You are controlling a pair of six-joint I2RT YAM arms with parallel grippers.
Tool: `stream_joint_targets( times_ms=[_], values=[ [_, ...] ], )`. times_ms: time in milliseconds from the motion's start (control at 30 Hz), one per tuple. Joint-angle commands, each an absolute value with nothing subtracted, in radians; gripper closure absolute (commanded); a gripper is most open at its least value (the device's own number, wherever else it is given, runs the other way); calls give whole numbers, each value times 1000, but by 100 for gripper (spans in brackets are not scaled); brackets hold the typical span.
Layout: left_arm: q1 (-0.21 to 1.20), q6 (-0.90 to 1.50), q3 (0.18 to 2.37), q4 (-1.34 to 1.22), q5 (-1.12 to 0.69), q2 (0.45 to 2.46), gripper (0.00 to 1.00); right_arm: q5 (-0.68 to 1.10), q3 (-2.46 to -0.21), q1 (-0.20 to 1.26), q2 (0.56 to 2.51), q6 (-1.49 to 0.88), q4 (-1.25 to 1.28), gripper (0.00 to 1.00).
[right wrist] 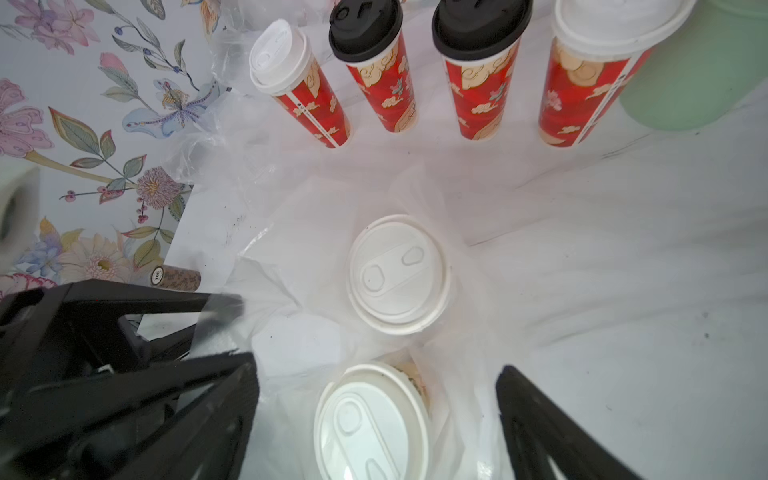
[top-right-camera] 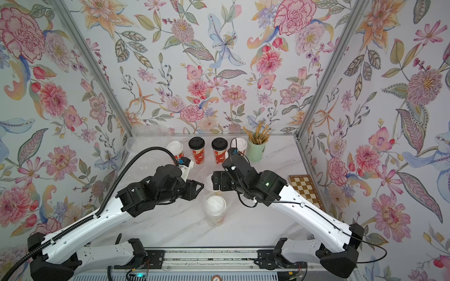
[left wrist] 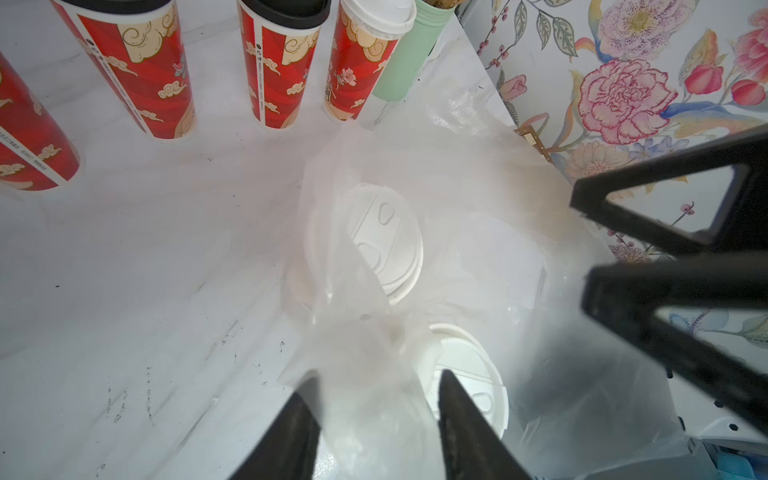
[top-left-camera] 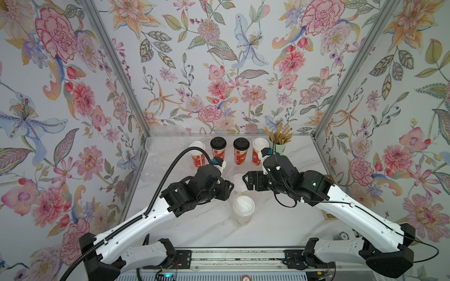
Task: Pack milk tea into plastic carrier bags
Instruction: Place the milk tea cup in the plastic carrier bag, then pick up the straw from the container.
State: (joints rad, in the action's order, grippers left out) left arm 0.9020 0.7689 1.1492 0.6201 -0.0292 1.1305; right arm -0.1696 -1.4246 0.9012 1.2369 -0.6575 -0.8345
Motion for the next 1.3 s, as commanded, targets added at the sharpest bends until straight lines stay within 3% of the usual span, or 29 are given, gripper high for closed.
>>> stream_joint_targets(
  times_ms=[0, 300, 467, 667, 933, 1067, 1133, 1267],
  values=[
    [876, 726, 1199, 649, -2, 1148, 40, -92, -1468, 810, 1243, -558, -864, 11],
    [789, 688, 1220, 564, -14, 1190, 37, 38, -1551, 512, 1358, -381, -862, 25],
    [748, 672, 1230, 492, -45, 1215, 53, 80, -1607, 443, 1430, -336, -855, 26],
    [729, 645, 1260, 443, -81, 1250, 82, 117, -1642, 429, 1470, -321, -852, 32],
    [695, 597, 1309, 454, -81, 1274, 96, 77, -1644, 426, 1466, -326, -837, 34],
    [687, 588, 1333, 464, -92, 1291, 94, 61, -1657, 415, 1475, -318, -836, 34],
    [687, 590, 1351, 479, -114, 1301, 74, 55, -1672, 403, 1489, -305, -835, 33],
    [690, 588, 1377, 520, -126, 1298, 51, 50, -1715, 363, 1534, -271, -835, 34]
  ],
)
